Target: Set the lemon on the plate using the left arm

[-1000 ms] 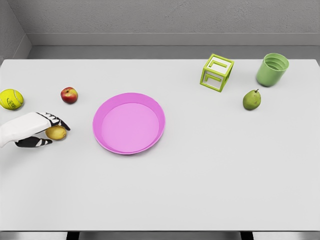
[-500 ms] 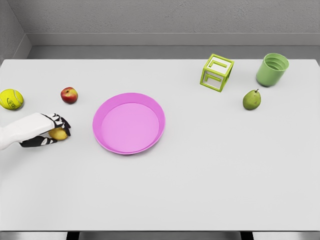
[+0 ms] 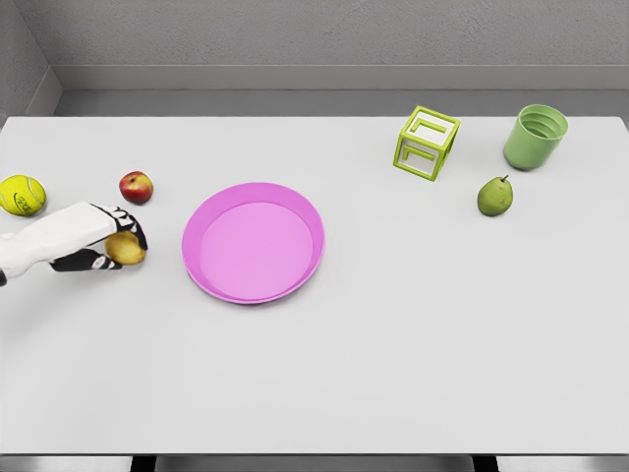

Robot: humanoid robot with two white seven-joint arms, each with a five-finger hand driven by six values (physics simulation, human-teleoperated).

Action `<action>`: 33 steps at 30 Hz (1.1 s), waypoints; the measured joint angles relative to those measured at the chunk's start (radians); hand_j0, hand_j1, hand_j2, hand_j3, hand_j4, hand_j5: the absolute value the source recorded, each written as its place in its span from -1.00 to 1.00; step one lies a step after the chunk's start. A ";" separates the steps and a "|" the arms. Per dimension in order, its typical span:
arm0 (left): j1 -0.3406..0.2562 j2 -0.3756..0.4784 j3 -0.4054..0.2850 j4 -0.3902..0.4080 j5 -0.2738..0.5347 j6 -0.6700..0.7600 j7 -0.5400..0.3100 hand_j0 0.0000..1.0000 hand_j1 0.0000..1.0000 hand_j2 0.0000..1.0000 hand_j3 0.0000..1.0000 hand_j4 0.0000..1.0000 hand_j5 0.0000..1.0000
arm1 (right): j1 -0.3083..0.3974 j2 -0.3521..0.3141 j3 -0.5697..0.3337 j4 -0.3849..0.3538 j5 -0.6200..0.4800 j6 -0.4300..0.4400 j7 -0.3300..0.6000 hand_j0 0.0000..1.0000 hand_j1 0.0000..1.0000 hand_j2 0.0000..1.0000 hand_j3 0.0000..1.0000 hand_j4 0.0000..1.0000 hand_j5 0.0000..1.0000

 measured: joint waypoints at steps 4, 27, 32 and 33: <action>-0.014 -0.020 0.002 0.000 0.004 0.000 0.001 -0.02 -0.02 -0.02 -0.02 -0.02 -0.02 | 0.000 0.000 0.000 0.000 0.000 0.000 0.000 1.00 1.00 1.00 1.00 1.00 1.00; -0.044 -0.112 -0.003 -0.070 0.008 0.000 -0.017 -0.06 -0.06 -0.06 -0.06 -0.06 -0.06 | 0.000 0.000 0.000 0.000 0.000 0.000 0.000 1.00 1.00 1.00 1.00 1.00 1.00; -0.055 -0.140 -0.010 -0.090 0.006 0.000 -0.034 -0.06 -0.06 -0.06 -0.06 -0.06 -0.06 | 0.000 0.000 0.000 0.000 0.000 0.000 0.000 1.00 1.00 1.00 1.00 1.00 1.00; -0.057 -0.148 -0.011 -0.096 0.005 0.000 -0.039 -0.06 -0.06 -0.06 -0.06 -0.06 -0.06 | 0.000 0.000 0.000 0.000 0.000 0.000 0.000 1.00 1.00 1.00 1.00 1.00 1.00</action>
